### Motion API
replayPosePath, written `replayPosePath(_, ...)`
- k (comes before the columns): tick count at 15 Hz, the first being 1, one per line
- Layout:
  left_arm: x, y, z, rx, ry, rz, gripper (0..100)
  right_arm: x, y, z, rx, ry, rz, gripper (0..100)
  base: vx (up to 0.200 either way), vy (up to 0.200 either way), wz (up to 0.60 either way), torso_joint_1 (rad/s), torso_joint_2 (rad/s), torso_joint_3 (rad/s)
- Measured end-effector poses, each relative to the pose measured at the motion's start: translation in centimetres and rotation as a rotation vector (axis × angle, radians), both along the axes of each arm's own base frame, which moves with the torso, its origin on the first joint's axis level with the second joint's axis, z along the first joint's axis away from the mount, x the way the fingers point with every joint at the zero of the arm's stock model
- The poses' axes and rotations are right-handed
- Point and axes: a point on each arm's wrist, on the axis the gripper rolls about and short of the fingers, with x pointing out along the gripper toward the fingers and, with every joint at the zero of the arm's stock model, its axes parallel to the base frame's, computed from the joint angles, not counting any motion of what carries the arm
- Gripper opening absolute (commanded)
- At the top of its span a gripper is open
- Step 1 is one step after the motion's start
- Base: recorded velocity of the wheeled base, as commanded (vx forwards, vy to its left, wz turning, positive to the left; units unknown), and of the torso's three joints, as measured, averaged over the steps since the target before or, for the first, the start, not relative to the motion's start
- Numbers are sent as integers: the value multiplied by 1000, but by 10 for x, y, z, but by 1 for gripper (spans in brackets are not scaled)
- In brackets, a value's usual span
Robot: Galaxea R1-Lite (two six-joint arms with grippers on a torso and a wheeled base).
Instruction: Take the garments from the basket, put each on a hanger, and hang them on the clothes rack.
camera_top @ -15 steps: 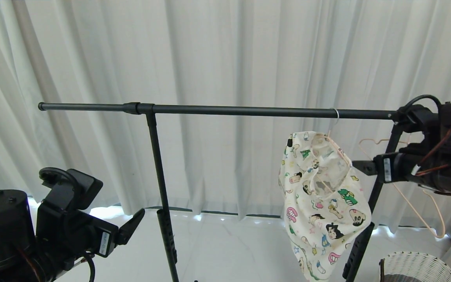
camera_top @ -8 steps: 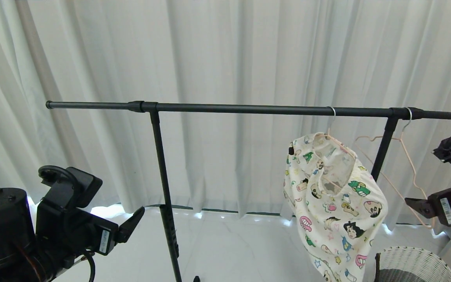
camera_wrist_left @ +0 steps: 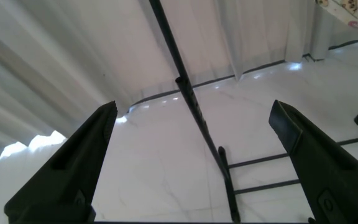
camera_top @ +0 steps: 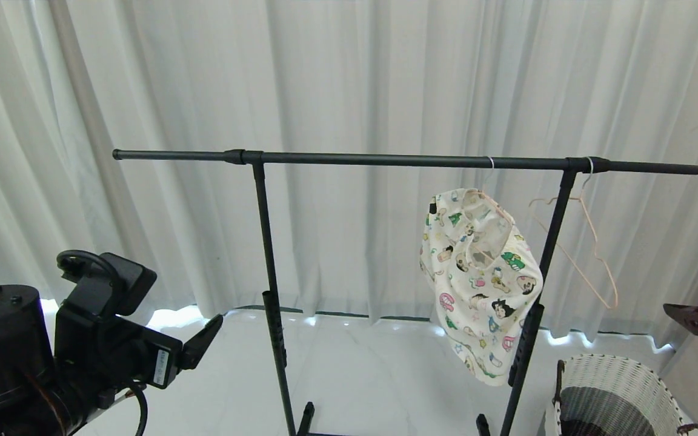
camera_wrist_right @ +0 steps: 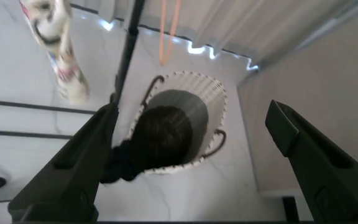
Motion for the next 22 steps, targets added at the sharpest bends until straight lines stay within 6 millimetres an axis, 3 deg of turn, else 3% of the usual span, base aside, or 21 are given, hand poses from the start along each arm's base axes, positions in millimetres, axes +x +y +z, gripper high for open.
replayPosePath(5, 1, 2, 0, -1, 2, 12, 100, -1, -4, 3, -1, -22, -19, 100, -200, 0, 0, 4, 4, 5)
replayPosePath(10, 1, 2, 0, -1, 2, 13, 100, -4, -4, 0, -24, -24, -9, 100, 0, 0, 0, -12, 36, 17)
replayPosePath(15, 1, 3, -1, -2, 4, 17, 100, -8, -5, -6, -31, -30, -4, 100, 0, 0, 0, -194, 432, 244)
replayPosePath(22, 13, 34, -12, -82, 60, 255, 100, -9, -6, -12, -69, -7, 10, 100, 0, 0, 0, -209, 491, 282)
